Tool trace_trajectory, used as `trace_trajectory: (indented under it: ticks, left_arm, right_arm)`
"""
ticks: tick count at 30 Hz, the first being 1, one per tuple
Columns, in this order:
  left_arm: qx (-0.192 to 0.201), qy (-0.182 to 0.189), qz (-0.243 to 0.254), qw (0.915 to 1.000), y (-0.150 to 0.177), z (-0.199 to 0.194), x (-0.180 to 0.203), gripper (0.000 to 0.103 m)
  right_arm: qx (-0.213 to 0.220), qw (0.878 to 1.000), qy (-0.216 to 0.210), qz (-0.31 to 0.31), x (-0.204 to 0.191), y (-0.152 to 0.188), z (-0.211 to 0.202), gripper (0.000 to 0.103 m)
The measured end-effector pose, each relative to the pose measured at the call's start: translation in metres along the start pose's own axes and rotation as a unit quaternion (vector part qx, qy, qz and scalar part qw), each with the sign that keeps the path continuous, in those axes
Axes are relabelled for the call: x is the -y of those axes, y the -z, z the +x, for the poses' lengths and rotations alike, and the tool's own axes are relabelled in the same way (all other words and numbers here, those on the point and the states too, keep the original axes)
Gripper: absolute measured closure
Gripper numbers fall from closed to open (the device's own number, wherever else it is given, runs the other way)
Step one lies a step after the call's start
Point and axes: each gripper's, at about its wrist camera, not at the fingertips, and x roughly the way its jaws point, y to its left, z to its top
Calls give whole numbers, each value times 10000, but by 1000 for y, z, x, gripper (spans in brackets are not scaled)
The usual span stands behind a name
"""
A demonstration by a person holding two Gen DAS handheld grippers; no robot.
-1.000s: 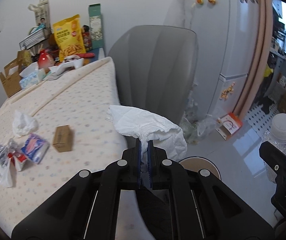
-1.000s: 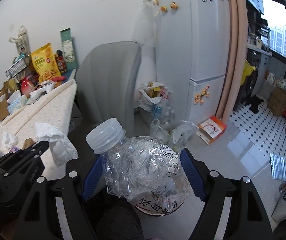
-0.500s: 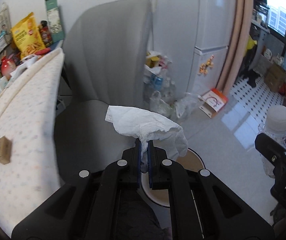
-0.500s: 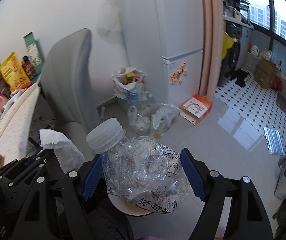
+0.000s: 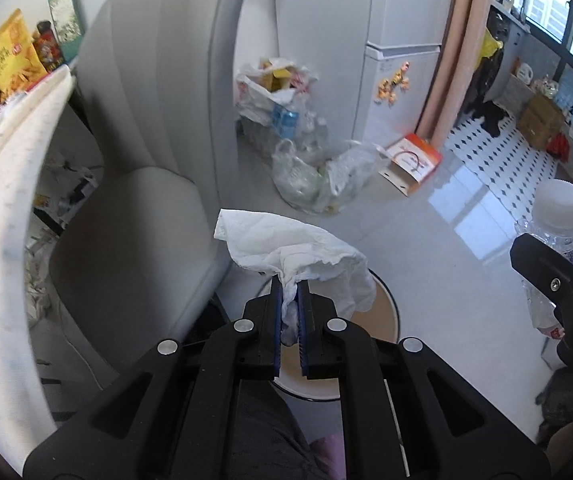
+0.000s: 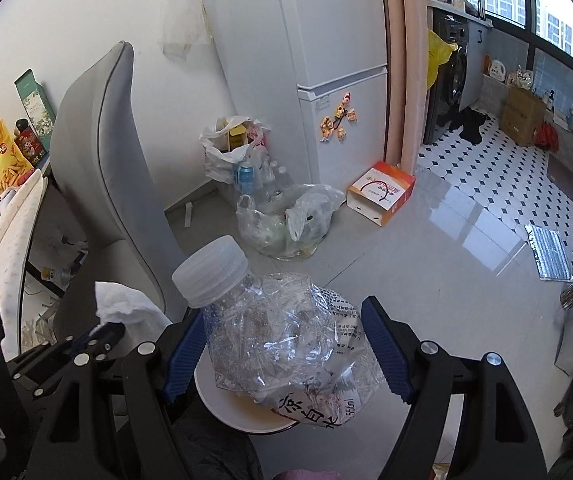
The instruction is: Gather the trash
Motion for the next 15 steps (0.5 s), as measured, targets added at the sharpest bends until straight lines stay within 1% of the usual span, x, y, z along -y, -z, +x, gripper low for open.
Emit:
trace_trajectory:
  ticks: [3, 5, 6, 7, 8, 12, 15]
  left_arm:
    - [-137, 146, -101, 9997, 1, 4, -4, 88]
    - [-148, 184, -158, 9996, 2, 4, -7, 79]
    - [-138, 203, -171, 9996, 2, 4, -8, 68]
    - [-98, 217, -184, 9995, 2, 2, -8, 59]
    - [-65, 220, -183, 9996, 2, 0, -9, 56]
    - [-7, 248, -244, 9994, 0, -6, -14, 53]
    - [87, 126, -344, 9993, -1, -14, -24, 51]
  right_arm:
    - [-12, 10000, 56, 25, 0, 0, 1, 28]
    - [-17, 9999, 83, 64, 2, 0, 3, 28]
    - [-13, 9999, 91, 69, 1, 0, 2, 28]
    - [-6, 9999, 87, 65, -1, 0, 1, 28]
    - [2, 10000, 79, 51, -2, -1, 1, 28]
    - [36, 10000, 67, 12, -6, 0, -3, 28]
    - [49, 10000, 57, -9, -9, 1, -6, 28]
